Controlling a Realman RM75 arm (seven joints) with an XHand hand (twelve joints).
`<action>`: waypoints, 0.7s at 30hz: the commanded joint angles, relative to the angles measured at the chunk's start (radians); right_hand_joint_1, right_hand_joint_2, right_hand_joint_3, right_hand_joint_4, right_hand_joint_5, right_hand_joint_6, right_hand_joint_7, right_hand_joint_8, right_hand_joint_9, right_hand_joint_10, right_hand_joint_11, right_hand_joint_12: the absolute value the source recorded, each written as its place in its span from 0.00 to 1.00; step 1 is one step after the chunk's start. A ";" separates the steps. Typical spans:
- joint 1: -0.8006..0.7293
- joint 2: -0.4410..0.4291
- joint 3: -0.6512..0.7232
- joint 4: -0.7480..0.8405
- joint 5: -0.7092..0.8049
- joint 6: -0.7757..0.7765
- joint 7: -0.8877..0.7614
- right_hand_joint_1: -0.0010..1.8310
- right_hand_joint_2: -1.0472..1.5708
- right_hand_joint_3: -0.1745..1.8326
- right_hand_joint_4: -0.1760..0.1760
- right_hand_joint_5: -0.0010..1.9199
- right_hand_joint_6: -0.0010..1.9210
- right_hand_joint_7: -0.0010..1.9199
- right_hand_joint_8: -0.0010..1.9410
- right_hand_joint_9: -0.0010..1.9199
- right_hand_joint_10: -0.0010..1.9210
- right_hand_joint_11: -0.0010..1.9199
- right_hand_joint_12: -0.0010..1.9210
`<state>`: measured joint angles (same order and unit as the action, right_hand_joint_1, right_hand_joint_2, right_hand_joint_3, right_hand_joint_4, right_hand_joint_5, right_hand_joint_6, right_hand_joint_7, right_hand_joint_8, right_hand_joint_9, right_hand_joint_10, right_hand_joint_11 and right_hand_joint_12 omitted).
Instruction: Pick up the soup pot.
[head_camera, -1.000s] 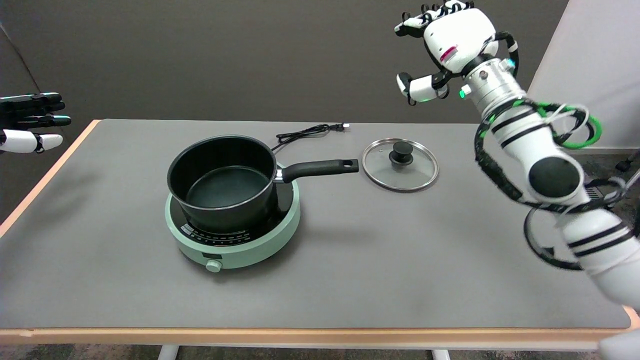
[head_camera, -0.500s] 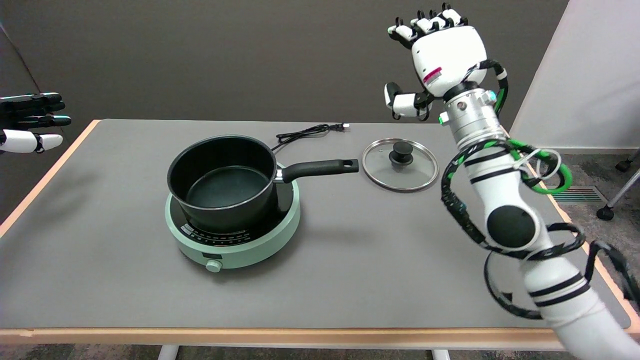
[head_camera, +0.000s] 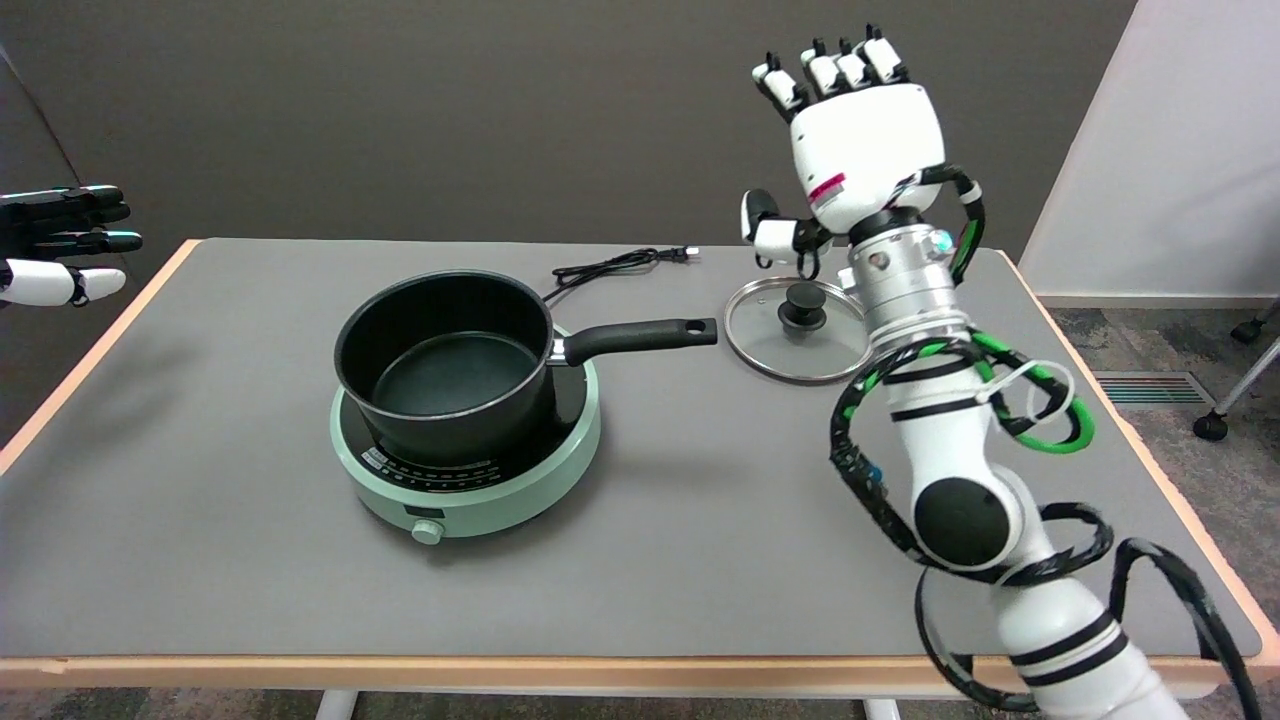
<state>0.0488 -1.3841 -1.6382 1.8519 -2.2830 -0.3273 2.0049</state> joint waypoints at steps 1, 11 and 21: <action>-0.058 -0.114 -0.141 0.020 -0.083 -0.104 -0.197 0.38 0.60 0.57 1.00 0.23 0.11 0.25 0.10 0.27 0.14 0.19 0.31; -0.058 -0.153 -0.147 0.028 -0.090 -0.124 -0.305 0.38 0.60 0.57 1.00 0.23 0.10 0.25 0.10 0.27 0.14 0.19 0.31; -0.079 -0.121 -0.147 0.022 -0.090 -0.168 -0.361 0.37 0.61 0.56 1.00 0.24 0.11 0.25 0.09 0.27 0.14 0.19 0.31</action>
<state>-0.0003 -1.4936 -1.7590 1.8684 -2.3548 -0.4320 1.7656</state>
